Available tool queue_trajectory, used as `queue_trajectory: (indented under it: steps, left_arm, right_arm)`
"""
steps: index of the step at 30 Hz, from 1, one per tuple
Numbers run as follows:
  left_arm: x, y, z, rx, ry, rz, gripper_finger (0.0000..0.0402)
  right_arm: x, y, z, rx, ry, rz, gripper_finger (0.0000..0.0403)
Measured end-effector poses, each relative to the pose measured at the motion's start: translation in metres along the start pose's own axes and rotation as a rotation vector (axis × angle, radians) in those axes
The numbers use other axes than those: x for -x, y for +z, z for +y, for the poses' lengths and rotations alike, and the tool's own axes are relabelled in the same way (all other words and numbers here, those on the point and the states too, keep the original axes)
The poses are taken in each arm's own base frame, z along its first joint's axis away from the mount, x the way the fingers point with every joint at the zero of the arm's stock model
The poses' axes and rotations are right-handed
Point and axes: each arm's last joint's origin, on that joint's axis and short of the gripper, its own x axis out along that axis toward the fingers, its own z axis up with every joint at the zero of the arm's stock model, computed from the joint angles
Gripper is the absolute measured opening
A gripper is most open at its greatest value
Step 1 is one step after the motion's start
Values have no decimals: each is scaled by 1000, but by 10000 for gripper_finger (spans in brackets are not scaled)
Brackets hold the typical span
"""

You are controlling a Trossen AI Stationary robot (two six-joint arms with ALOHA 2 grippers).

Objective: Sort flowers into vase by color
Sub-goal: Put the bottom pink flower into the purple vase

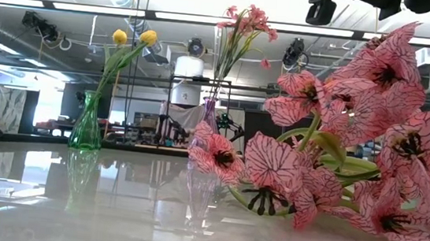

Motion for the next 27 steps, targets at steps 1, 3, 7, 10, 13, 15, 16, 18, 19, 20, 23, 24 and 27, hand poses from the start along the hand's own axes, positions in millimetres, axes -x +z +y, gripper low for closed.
queue_trajectory:
  steps: [1,3,7,10,13,15,16,18,19,20,23,24,27]
  left_arm:
    - [1,-3,-1,-1,-4,26,254]
    - [3,-4,-1,-3,-5,27,254]
    - [9,4,0,-14,14,-82,254]
    - [10,10,1,-12,25,-142,254]
    - [10,14,4,7,37,-189,254]
    - [11,15,8,35,51,-204,254]
    - [10,15,10,44,61,-203,254]
    - [10,14,14,56,77,-199,254]
    - [10,13,16,58,81,-197,254]
    - [10,13,19,60,89,-195,254]
    - [10,11,26,71,111,-186,254]
    - [10,11,29,78,127,-194,254]
    - [11,13,35,92,152,-220,254]
  right_arm:
    - [0,0,0,0,0,0,258]
    - [0,0,0,0,0,0,258]
    - [0,0,0,0,0,0,258]
    - [0,0,0,0,0,0,258]
    - [0,0,0,0,0,0,258]
    - [0,0,0,0,0,0,258]
    - [0,0,0,0,0,0,258]
    - [0,0,0,0,0,0,258]
    - [0,0,0,0,0,0,258]
    - [0,0,0,0,0,0,258]
    - [0,0,0,0,0,0,258]
    - [0,0,0,0,0,0,258]
    - [0,0,0,0,0,0,258]
